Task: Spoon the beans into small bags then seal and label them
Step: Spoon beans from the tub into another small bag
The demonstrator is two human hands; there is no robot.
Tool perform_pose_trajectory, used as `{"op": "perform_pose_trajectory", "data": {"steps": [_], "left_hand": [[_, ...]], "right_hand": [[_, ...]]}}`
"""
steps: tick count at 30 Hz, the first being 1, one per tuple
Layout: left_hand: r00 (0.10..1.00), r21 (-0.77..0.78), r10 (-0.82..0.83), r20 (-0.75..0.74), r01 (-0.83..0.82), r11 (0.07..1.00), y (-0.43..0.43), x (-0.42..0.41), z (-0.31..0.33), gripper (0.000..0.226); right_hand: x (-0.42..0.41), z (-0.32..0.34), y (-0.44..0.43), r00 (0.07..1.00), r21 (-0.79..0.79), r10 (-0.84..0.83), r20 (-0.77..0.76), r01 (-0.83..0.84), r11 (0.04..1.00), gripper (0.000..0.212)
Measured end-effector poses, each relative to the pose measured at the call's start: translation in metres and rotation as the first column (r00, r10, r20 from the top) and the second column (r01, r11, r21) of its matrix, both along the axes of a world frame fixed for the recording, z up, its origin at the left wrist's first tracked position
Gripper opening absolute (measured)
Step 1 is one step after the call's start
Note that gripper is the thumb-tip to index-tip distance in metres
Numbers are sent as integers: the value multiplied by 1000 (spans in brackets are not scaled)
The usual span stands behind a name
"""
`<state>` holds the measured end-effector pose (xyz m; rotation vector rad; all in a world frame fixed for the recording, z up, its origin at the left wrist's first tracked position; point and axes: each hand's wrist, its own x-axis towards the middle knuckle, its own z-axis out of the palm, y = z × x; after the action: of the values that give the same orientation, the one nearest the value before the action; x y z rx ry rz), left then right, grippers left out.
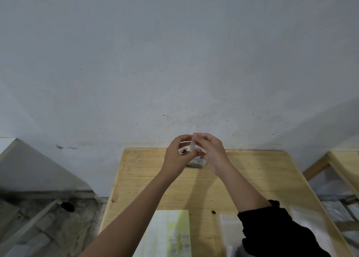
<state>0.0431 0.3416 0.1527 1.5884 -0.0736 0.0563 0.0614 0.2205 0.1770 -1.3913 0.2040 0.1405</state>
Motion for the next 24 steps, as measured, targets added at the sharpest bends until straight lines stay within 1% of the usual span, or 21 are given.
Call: {"op": "perform_pose_trajectory", "data": {"steps": [6,9,11,15,19,22,24], "left_hand": [[1000,-4,16,3,-16,1000,12,4,-2,38],[1000,-21,19,3,-19,1000,17,6,-4,39],[1000,-14,26,7,-26,1000,19,8,-6,40],[999,10,40,34,-40,999,18,8,-13,40],[997,39,35,65,-37,999,16,9,-15,36],[998,90,27,50,-32,995,16,14,-15,32],[998,117,29,64,-36,992,17,17,-17,28]], "right_hand": [[11,-7,9,998,86,21,-55,-16,996,9],[11,-7,15,999,73,29,-46,-26,997,14],[12,-7,19,1000,18,5,-30,-5,1000,15],[17,-6,21,997,-121,-75,6,75,990,11],[21,-4,21,996,-278,-52,74,71,958,17],[24,-3,21,990,-300,-90,105,118,947,14],[26,-4,22,987,-345,-101,126,139,928,16]]}}
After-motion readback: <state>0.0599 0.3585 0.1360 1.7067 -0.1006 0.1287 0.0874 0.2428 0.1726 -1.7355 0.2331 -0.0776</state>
